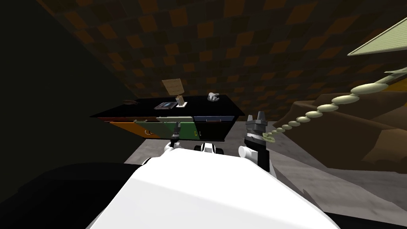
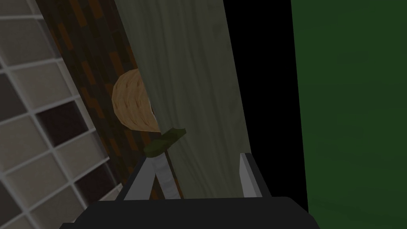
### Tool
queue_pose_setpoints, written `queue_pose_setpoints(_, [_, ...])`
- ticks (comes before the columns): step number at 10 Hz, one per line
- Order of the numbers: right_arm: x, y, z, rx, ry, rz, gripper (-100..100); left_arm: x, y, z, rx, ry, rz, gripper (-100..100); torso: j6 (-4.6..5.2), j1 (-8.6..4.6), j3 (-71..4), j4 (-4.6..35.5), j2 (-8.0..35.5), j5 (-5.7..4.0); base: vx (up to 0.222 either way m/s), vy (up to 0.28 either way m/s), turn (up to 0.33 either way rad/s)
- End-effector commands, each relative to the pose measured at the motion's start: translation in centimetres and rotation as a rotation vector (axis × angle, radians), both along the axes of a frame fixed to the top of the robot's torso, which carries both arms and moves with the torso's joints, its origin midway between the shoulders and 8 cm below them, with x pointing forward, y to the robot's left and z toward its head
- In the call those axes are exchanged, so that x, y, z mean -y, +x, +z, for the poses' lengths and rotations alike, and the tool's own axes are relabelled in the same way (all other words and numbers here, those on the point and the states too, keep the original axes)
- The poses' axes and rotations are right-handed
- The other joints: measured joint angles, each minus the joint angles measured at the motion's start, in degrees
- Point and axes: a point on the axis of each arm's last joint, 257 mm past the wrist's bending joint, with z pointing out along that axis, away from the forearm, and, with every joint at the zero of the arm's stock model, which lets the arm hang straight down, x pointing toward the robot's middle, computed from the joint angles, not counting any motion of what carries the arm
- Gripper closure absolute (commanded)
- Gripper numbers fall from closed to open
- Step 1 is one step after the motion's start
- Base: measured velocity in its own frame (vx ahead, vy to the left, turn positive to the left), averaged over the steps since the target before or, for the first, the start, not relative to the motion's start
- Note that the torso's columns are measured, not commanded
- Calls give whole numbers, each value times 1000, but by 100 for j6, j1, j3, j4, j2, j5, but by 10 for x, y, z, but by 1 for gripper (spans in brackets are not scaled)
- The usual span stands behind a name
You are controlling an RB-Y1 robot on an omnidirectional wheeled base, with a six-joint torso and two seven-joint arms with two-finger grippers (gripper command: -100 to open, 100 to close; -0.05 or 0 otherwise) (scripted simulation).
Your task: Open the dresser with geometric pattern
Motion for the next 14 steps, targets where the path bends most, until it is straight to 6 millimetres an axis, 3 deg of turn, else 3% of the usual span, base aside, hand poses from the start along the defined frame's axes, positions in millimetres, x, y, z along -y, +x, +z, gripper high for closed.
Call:
queue_pose_setpoints(1, [0, 0, 0, 0, 0, 0, 0, 38, -7, -15, -19, 9, -26, 100, 3, -2, -6, 4, -6, -5, 45, 115, 107])
queue_pose_setpoints(3, [0, 0, 0, 0, 0, 0, 0, 89, -14, -5, 20, 15, -67, 100, 6, 10, -10, -13, -18, 10, 50, 169, 141])
queue_pose_setpoints(4, [0, 0, 0, 0, 0, 0, 0, 90, -14, -5, 21, 15, -66, 100, 6, 8, -12, -4, -19, 4, 53, 111, 30])
queue_pose_setpoints(5, [0, 0, 0, 0, 0, 0, 0, 113, -21, -8, 16, 9, -75, 100, 4, -4, -10, -7, -19, 2, 50, 117, 85])
queue_pose_setpoints(6, [0, 0, 0, 0, 0, 0, 0, 114, -20, -4, 26, 11, -76, 100, 6, -3, -7, -19, -17, 11, 37, 82, 43])
queue_pose_setpoints(7, [0, 0, 0, 0, 0, 0, 0, 135, -27, -13, 3, 1, -80, 100, 4, -6, -7, -13, -15, 7, 32, 82, 116])
queue_pose_setpoints(9, [0, 0, 0, 0, 0, 0, 0, 136, -26, -2, 33, 5, -83, 100, 7, 4, -16, -31, -34, 18, 25, 47, 10])
queue_pose_setpoints(10, [0, 0, 0, 0, 0, 0, 0, 157, -34, -11, 7, -6, -84, 100, 8, -4, -16, -14, -25, 6, 31, 72, 107])
queue_pose_setpoints(11, [0, 0, 0, 0, 0, 0, 0, 158, -32, 2, 38, -3, -86, 100, 17, -7, -12, -19, -23, 10, 25, 77, 38])
queue_pose_setpoints(12, [0, 0, 0, 0, 0, 0, 0, 177, -40, -6, 13, -15, -84, 100, 10, -7, -12, -4, -15, -1, 43, 100, 87])
queue_pose_setpoints(14, [0, 0, 0, 0, 0, 0, 0, 178, -38, 11, 55, -10, -86, 100, -8, 4, -6, 15, 3, -10, 28, 52, 6])
